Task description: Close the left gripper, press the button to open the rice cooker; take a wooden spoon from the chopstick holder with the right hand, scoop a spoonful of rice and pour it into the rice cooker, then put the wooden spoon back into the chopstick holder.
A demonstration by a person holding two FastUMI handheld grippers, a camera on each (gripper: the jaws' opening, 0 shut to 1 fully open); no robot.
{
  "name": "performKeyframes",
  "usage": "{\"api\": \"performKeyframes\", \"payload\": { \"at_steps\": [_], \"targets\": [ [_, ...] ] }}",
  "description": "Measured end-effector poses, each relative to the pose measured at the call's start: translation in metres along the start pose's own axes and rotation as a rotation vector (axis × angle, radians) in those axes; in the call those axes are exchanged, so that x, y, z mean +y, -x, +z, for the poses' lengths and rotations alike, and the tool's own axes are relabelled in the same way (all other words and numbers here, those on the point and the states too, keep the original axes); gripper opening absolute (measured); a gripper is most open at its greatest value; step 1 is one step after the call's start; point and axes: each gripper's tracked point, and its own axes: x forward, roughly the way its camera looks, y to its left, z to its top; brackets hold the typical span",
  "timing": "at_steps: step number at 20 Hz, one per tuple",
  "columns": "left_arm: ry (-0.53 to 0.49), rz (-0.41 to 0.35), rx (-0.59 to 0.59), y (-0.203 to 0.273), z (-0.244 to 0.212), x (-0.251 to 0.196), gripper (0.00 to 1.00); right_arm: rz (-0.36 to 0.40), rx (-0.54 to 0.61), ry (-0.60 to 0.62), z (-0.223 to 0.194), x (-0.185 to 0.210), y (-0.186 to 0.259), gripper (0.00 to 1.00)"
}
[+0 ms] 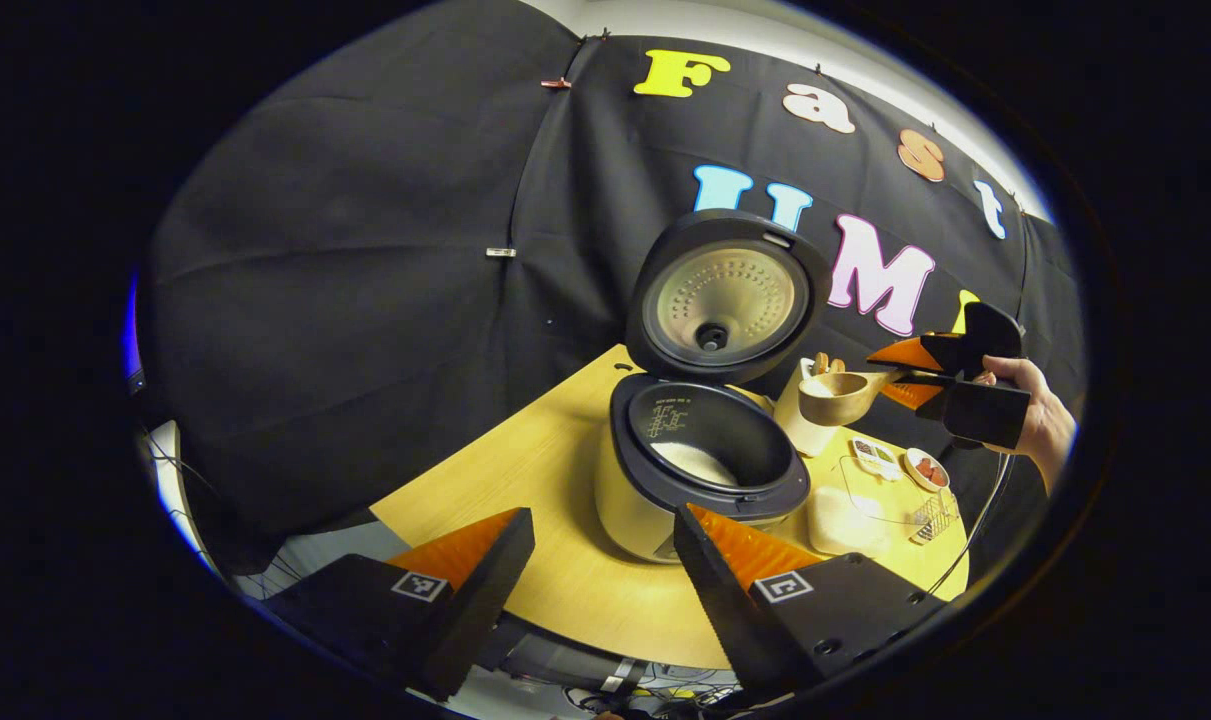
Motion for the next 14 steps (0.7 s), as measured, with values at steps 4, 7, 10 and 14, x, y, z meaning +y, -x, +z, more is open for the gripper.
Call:
{"api": "performKeyframes", "payload": {
  "at_steps": [4,7,10,14],
  "targets": [
    [0.020,0.011,-0.006,0.000,0.005,0.018,0.95,0.030,0.000,0.228,-0.028,0.025,-0.011,0.15],
    [0.038,0.023,-0.012,-0.002,0.010,0.032,0.95,0.043,-0.014,0.407,-0.045,0.041,-0.021,0.16],
    [0.058,0.038,-0.017,-0.005,0.011,0.045,0.95,0.053,-0.030,0.550,-0.062,0.052,-0.034,0.16],
    [0.075,0.057,-0.002,-0.008,0.008,0.059,0.95,0.032,-0.037,0.671,-0.080,0.055,-0.051,0.15]
  ]
}}
